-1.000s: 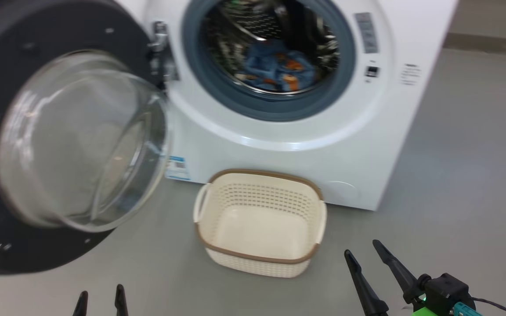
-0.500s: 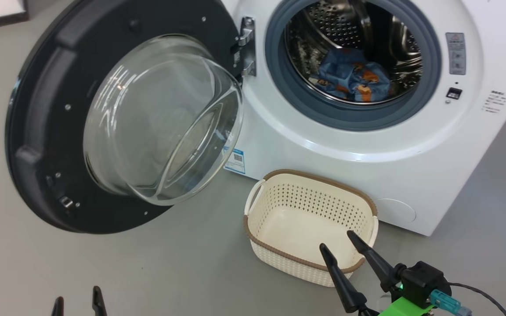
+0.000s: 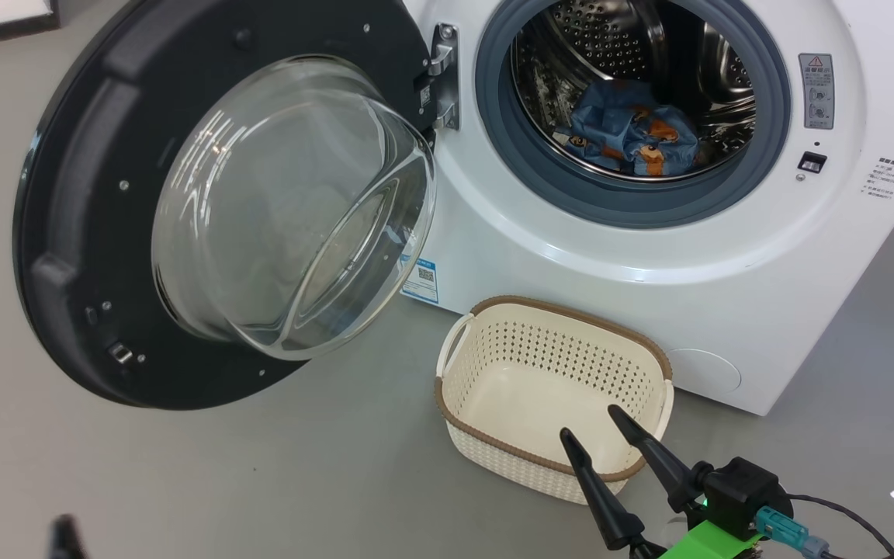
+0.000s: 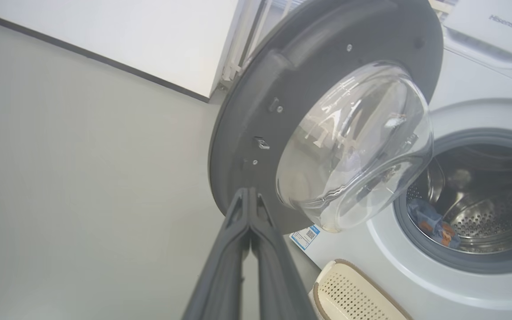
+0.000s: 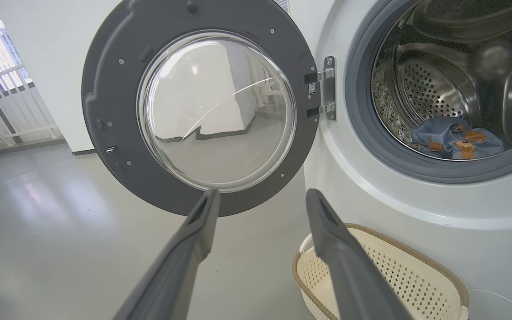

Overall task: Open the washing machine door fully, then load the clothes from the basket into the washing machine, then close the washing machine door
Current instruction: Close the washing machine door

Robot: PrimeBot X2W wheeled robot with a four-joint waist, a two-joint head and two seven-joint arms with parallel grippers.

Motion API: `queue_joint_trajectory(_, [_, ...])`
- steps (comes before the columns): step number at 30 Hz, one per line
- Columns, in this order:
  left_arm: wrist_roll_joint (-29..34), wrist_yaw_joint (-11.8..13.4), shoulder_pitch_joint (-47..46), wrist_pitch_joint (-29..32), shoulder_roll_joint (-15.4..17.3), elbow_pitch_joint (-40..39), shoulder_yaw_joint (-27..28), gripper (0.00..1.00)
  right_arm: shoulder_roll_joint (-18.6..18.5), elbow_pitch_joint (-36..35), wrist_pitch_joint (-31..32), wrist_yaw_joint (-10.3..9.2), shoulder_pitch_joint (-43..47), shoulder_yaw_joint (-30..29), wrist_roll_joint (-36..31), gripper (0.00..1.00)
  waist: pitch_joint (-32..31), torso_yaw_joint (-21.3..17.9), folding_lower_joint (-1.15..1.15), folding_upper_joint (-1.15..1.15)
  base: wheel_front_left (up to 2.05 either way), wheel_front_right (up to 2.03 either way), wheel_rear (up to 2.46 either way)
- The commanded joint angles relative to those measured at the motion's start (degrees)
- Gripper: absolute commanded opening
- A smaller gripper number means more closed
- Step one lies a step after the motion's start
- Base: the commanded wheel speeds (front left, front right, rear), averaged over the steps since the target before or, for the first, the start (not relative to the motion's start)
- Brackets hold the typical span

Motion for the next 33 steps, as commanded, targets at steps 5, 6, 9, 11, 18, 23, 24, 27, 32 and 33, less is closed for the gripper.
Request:
queue_joint_trajectory(5, [-15.5, -3.1, -4.1, -0.4, 0.3, -3.3, 9.2, 0.00, 0.2, -1.3, -0.3, 0.52, -0.3, 0.4, 0.3, 1.00, 0.0, 0.0, 0.00, 0.00, 0.00, 0.00, 0.00])
queue_joint_trajectory(6, [-19.3, -4.8, -4.9, -0.4, 0.3, -3.0, 10.8, 0.00, 0.3, -1.4, -0.3, 0.52, -0.1, 0.4, 0.3, 1.00, 0.0, 0.0, 0.00, 0.00, 0.00, 0.00, 0.00])
queue_joint_trajectory(9, [-29.1, -9.2, -7.9, -0.4, 0.3, -1.1, 16.5, 0.00, 0.6, -1.4, -0.3, 0.52, 0.5, 0.1, 0.2, 1.00, 0.0, -0.1, 0.00, 0.00, 0.00, 0.00, 0.00])
queue_joint_trajectory(11, [-34.1, -11.7, -10.7, -0.3, 0.5, 0.5, 19.8, 0.00, 0.9, -1.4, -0.3, 0.52, 1.0, -0.4, 0.1, 1.00, -0.1, -0.2, 0.00, 0.00, 0.00, 0.00, 0.00])
queue_joint_trajectory(18, [-47.4, -12.3, -24.4, 6.8, 10.6, 9.8, 28.3, 0.00, 1.2, -2.2, -0.3, 0.52, 3.1, -2.3, -0.8, 1.00, 1.1, -0.3, 0.00, 0.00, 0.00, 0.00, 0.00])
queue_joint_trajectory(23, [-51.8, -11.4, -35.9, 11.4, 17.9, 20.9, 29.0, 0.00, 0.4, -3.0, -0.3, 0.52, 2.9, -2.8, -1.8, 1.00, 4.5, -2.4, 0.00, 0.00, 0.00, 0.00, 0.00])
queue_joint_trajectory(24, [-52.3, -11.5, -37.4, 11.8, 18.6, 22.4, 29.2, 0.00, 0.2, -3.0, -0.3, 0.52, 2.6, -2.6, -1.8, 1.00, 5.3, -3.0, 0.00, 0.00, 0.00, 0.00, 0.00])
queue_joint_trajectory(27, [-53.6, -12.2, -41.2, 13.2, 20.4, 27.0, 29.1, 0.00, -0.4, -3.1, -0.3, 0.52, 1.6, -2.4, -2.0, 1.00, 7.3, -5.1, 0.00, 0.00, 0.00, 0.00, 0.00])
queue_joint_trajectory(32, [-54.9, -13.4, -44.6, 14.1, 22.1, 32.0, 29.6, 0.00, -1.1, -3.1, -0.3, 0.52, 0.7, -2.5, -2.1, 1.00, 9.6, -7.9, 0.00, 0.00, 0.00, 0.00, 0.00])
queue_joint_trajectory(33, [-55.1, -13.7, -45.3, 14.4, 22.6, 33.2, 29.6, 0.00, -1.3, -3.1, -0.3, 0.52, 0.5, -2.5, -2.2, 1.00, 10.1, -8.6, 0.00, 0.00, 0.00, 0.00, 0.00])
